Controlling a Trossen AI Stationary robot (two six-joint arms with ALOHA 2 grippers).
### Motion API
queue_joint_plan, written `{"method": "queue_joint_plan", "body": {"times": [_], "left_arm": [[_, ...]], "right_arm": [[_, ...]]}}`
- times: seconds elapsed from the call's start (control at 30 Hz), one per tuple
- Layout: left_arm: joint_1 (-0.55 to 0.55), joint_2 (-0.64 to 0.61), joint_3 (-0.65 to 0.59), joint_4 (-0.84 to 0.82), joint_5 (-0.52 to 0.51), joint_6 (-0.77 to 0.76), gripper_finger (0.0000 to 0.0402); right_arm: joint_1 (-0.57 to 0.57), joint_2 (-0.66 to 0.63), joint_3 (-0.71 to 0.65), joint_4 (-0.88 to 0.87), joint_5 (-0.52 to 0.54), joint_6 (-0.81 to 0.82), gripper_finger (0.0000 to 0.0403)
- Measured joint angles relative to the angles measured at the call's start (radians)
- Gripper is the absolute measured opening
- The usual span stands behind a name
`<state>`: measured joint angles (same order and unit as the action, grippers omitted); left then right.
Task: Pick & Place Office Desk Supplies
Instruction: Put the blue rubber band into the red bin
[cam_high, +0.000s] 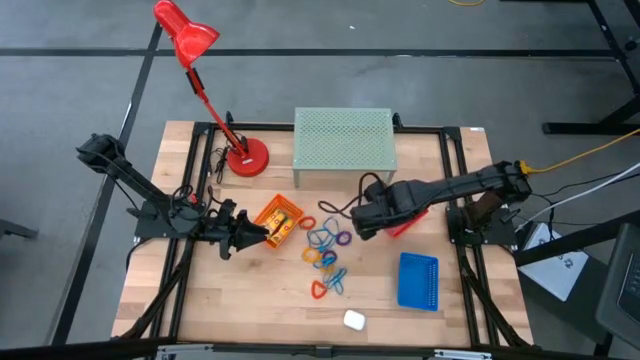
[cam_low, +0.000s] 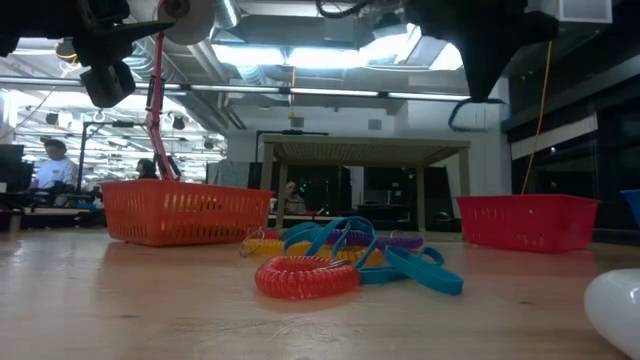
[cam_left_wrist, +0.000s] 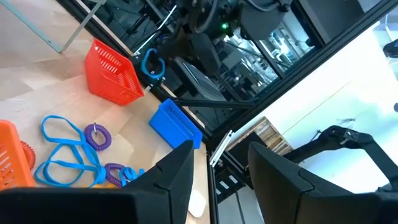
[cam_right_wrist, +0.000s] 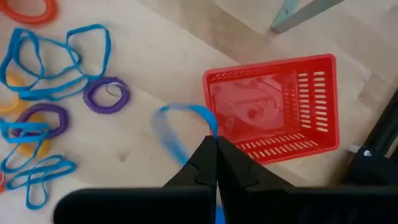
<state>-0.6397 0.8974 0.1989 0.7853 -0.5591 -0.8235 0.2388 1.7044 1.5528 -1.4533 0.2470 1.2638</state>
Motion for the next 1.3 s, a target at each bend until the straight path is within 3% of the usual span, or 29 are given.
{"method": "queue_joint_plan", "body": {"times": [0.13,0.27,0.6,1.0,1.1,1.3], "left_arm": [[0.0,0.0,0.0,0.0,0.0,-0.003,0.0148],[0.0,0.0,0.0,0.001,0.001,-0.003,0.0148],[0.0,0.0,0.0,0.004,0.002,-0.003,0.0148],[0.0,0.0,0.0,0.004,0.0,-0.003,0.0148],[0.0,0.0,0.0,0.004,-0.005,-0.004,0.0148],[0.0,0.0,0.0,0.003,-0.01,-0.004,0.0148]], "right_arm": [[-0.013,-0.014,-0.063,0.002,0.0,0.008,0.0],[-0.022,-0.051,-0.21,0.061,-0.032,0.016,0.0],[-0.022,-0.276,-0.571,0.311,-0.045,0.215,0.0],[-0.023,-0.346,-0.666,0.364,0.005,0.277,0.0003],[-0.023,-0.346,-0.666,0.365,0.007,0.3,0.0031],[-0.023,-0.346,-0.666,0.365,0.056,0.33,0.0132]]}}
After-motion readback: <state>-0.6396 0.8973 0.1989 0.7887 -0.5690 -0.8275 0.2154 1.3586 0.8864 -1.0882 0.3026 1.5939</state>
